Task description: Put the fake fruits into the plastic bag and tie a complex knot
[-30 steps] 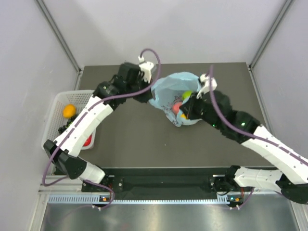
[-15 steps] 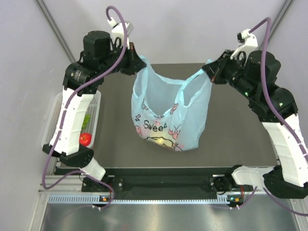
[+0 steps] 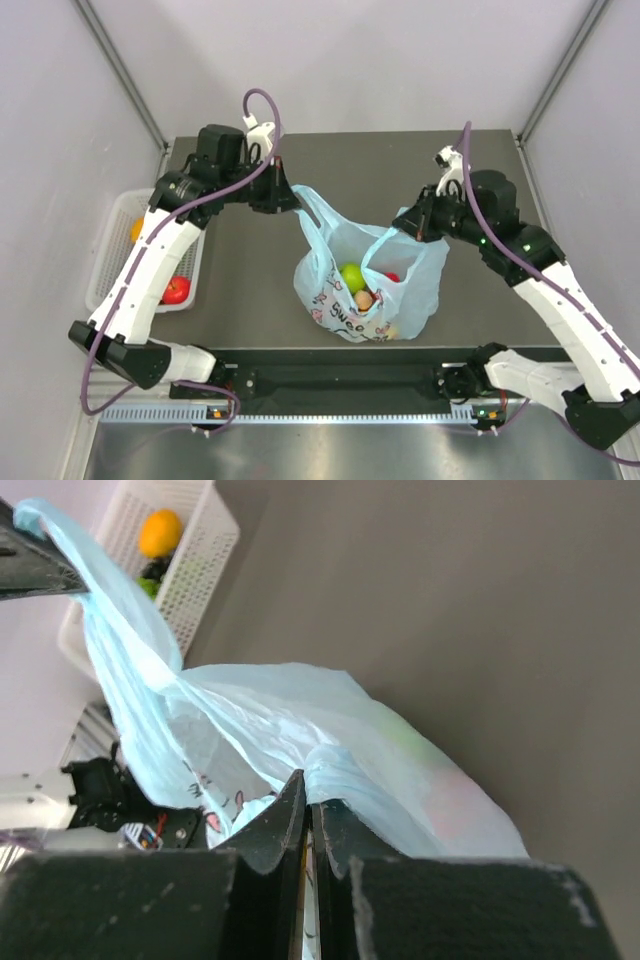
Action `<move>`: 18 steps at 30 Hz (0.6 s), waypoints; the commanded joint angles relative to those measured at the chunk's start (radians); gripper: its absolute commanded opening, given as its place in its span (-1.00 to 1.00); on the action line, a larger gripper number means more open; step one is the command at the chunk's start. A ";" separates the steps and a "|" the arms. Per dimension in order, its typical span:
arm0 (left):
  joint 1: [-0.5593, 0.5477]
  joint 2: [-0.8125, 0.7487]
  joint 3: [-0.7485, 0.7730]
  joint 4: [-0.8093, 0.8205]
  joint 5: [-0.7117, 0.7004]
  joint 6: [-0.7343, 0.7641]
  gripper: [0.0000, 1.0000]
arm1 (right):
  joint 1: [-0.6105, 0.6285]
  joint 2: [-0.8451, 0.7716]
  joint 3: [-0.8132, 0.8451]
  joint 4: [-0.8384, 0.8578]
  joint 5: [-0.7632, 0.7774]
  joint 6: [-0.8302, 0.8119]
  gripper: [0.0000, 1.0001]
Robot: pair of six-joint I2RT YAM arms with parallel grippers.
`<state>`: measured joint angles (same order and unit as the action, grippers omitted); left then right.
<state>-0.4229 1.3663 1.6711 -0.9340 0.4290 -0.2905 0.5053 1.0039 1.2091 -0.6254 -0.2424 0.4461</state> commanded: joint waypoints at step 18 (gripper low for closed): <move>0.081 0.143 0.404 0.080 0.051 -0.042 -1.00 | -0.013 0.090 0.286 0.230 -0.173 -0.026 -1.00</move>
<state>-0.3748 1.4410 1.9720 -0.8795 0.4847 -0.3340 0.5049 1.0557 1.4265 -0.4572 -0.4099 0.4366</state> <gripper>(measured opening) 0.022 0.008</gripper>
